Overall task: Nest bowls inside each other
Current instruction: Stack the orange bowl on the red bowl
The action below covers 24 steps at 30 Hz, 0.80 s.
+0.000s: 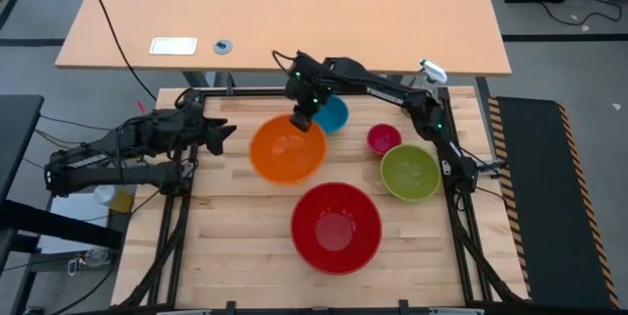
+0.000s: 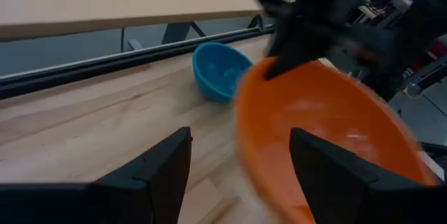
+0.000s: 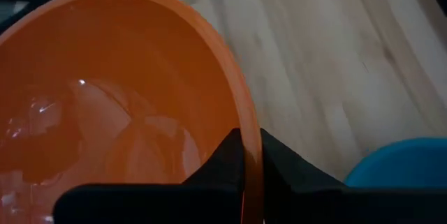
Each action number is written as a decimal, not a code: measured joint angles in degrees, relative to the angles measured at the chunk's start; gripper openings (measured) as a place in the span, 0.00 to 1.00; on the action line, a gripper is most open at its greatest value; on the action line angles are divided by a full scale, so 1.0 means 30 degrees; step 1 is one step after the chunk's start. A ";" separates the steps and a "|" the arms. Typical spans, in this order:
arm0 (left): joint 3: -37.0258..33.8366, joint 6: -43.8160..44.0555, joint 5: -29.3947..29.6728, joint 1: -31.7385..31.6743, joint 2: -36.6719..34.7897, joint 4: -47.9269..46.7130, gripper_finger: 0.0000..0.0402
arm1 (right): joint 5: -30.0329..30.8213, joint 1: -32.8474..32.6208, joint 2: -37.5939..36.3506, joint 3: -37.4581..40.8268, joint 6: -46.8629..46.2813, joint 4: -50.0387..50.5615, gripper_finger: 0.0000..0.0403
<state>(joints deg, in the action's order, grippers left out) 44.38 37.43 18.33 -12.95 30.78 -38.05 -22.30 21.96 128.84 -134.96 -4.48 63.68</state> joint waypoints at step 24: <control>0.0000 0.0896 0.1603 0.0000 0.0720 0.0200 0.61 | 0.2448 -0.6724 -0.9781 1.7086 0.0570 -0.8112 0.08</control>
<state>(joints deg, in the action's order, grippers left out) 44.38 40.12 23.14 -12.95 32.94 -37.45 -14.96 1.79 99.50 -83.70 -2.77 39.34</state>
